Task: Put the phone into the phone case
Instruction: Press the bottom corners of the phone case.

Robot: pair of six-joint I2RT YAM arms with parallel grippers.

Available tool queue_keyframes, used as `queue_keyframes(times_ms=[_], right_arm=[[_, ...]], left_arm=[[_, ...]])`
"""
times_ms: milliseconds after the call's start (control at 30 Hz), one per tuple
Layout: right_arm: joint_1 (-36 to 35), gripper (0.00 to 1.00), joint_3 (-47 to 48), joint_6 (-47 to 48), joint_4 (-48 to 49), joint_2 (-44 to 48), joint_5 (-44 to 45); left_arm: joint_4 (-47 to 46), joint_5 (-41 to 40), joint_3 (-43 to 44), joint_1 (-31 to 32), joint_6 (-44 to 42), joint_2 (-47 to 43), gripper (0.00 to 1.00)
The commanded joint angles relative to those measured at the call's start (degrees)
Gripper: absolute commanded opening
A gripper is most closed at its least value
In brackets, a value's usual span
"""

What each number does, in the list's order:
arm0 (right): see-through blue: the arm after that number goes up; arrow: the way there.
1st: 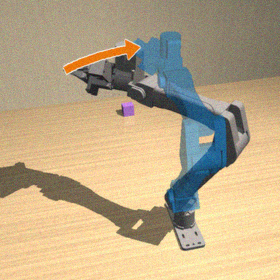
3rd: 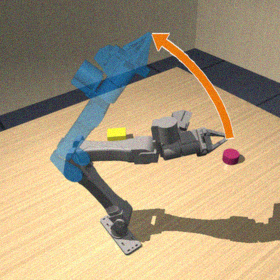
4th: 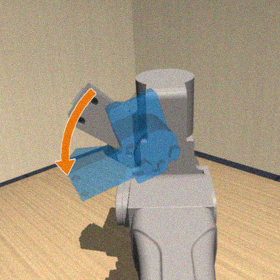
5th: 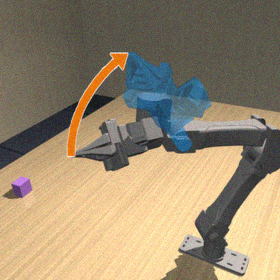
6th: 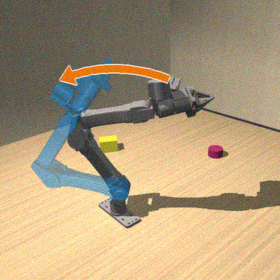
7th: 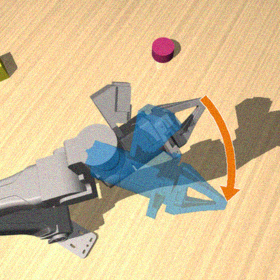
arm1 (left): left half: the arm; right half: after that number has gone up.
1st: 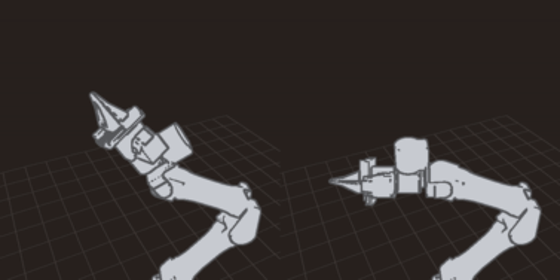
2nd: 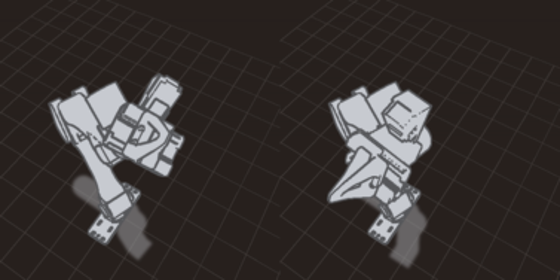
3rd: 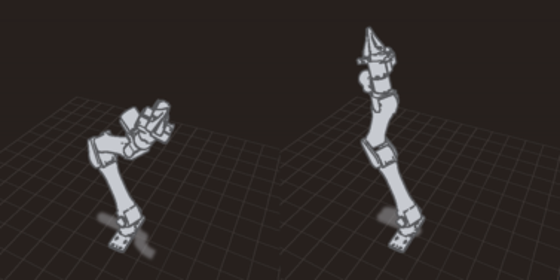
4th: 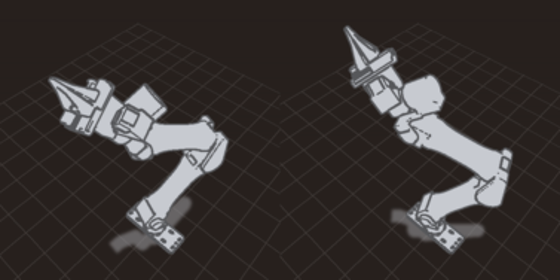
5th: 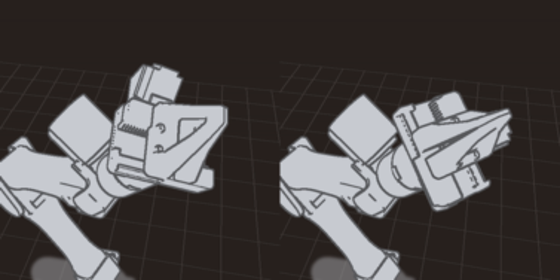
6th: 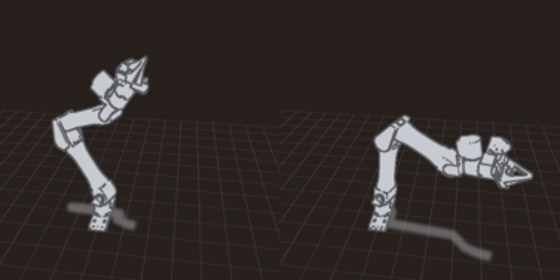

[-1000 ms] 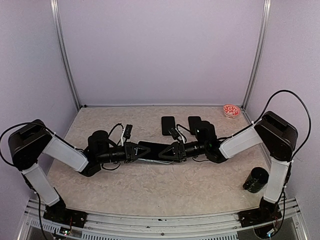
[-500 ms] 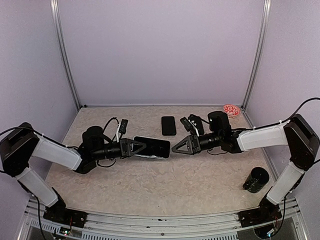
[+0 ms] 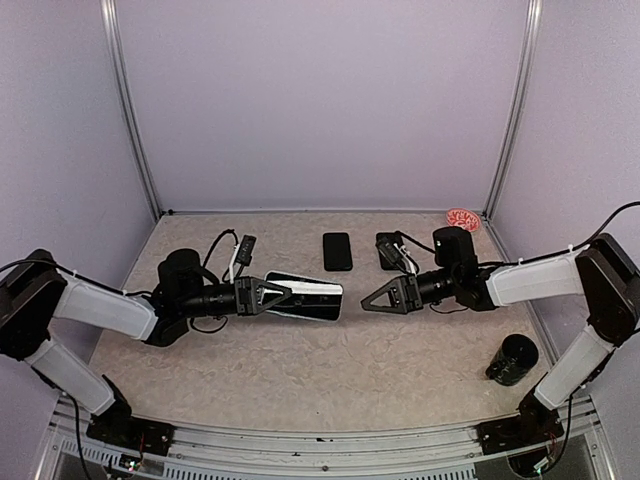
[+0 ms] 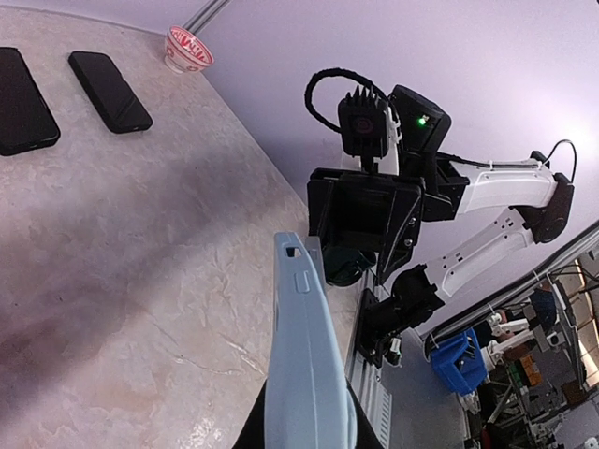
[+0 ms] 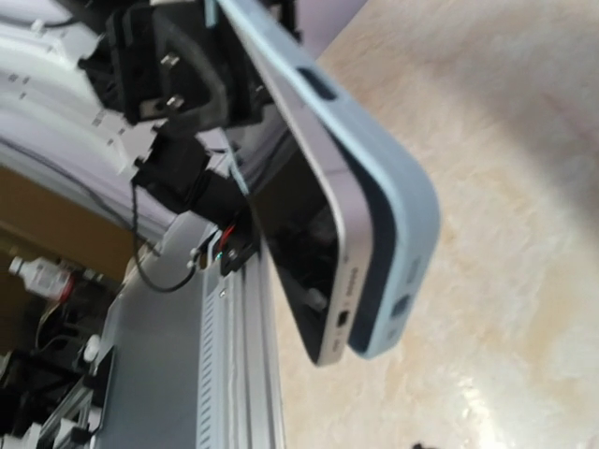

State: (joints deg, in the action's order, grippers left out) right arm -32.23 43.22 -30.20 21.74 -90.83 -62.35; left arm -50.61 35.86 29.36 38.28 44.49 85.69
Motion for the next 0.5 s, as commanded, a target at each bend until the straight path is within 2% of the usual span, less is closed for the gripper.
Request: queue_keyframes(times_ms=[0, 467], right_arm=[[-0.03, 0.49, -1.72, 1.52, 6.83, 0.91, -5.01], [-1.70, 0.53, -1.85, 2.96, 10.40, 1.46, -7.98]], left_arm=[[-5.01, 4.33, 1.37, -0.07, -0.95, -1.37, 0.00], [-6.26, 7.55, 3.65, 2.34, -1.30, 0.43, 0.00]])
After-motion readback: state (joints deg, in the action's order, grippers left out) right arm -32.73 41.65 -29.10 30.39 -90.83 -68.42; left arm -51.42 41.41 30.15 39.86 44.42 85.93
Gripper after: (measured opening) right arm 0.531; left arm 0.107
